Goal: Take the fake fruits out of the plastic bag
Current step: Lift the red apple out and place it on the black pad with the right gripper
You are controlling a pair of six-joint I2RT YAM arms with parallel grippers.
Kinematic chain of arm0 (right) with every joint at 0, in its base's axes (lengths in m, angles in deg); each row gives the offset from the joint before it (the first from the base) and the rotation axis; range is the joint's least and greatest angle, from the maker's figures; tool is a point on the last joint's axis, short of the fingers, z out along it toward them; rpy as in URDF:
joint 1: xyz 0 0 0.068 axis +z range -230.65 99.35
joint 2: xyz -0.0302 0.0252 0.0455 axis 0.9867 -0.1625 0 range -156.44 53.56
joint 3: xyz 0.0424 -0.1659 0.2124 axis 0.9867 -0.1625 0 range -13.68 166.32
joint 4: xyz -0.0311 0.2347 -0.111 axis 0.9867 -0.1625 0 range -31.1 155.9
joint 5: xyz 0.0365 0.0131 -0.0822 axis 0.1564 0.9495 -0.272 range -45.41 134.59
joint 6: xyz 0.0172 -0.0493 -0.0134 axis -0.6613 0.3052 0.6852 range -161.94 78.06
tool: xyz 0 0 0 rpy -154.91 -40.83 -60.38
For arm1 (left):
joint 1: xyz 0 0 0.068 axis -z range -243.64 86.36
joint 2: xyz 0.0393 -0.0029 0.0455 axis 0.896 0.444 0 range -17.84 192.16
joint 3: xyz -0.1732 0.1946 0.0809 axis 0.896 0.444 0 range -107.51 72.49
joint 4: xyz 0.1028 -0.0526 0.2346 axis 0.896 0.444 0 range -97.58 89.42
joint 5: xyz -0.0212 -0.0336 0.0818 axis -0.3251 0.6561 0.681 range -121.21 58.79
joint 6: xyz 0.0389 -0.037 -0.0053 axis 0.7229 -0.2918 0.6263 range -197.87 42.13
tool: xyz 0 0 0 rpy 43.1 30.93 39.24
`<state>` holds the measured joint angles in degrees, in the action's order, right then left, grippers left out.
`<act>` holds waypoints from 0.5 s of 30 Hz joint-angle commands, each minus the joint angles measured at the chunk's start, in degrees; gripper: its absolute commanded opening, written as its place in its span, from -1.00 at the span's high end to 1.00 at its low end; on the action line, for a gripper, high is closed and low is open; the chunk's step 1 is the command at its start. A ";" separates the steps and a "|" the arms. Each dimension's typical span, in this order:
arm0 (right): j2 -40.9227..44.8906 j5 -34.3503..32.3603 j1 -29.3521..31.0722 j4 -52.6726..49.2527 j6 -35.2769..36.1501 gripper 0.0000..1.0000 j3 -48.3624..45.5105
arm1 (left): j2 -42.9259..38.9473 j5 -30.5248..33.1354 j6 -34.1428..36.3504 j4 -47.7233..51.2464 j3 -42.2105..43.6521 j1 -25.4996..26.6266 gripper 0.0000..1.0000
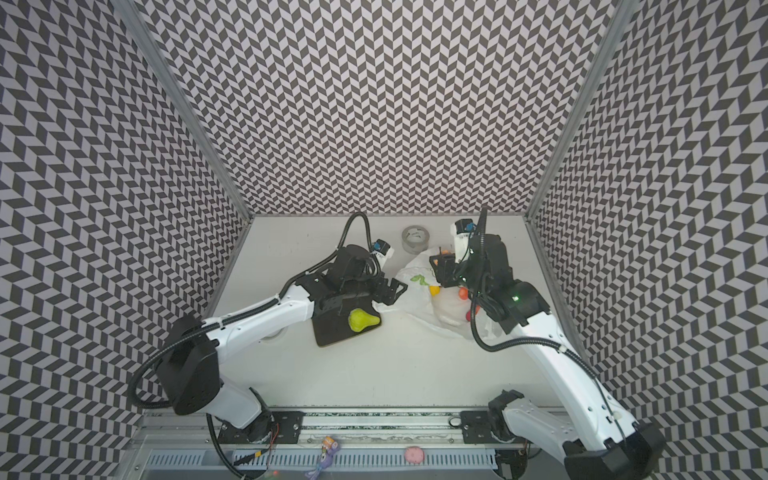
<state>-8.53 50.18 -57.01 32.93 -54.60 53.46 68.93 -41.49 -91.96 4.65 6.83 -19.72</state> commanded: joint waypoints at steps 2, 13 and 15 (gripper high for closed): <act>-3.54 3.60 1.00 2.07 2.16 0.21 4.86 | -7.87 -4.14 -0.81 -1.90 3.82 -2.22 -1.00; -18.37 0.63 15.49 10.38 2.91 0.21 13.32 | -27.59 12.87 -16.85 5.59 9.39 -21.83 -0.95; -22.54 -0.08 18.85 13.22 2.21 0.20 14.31 | -29.42 15.64 -19.52 6.63 10.21 -25.42 -0.94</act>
<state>-27.02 51.27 -41.66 39.73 -52.29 66.18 41.17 -32.92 -105.16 7.12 15.63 -41.86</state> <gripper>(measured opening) 0.529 0.970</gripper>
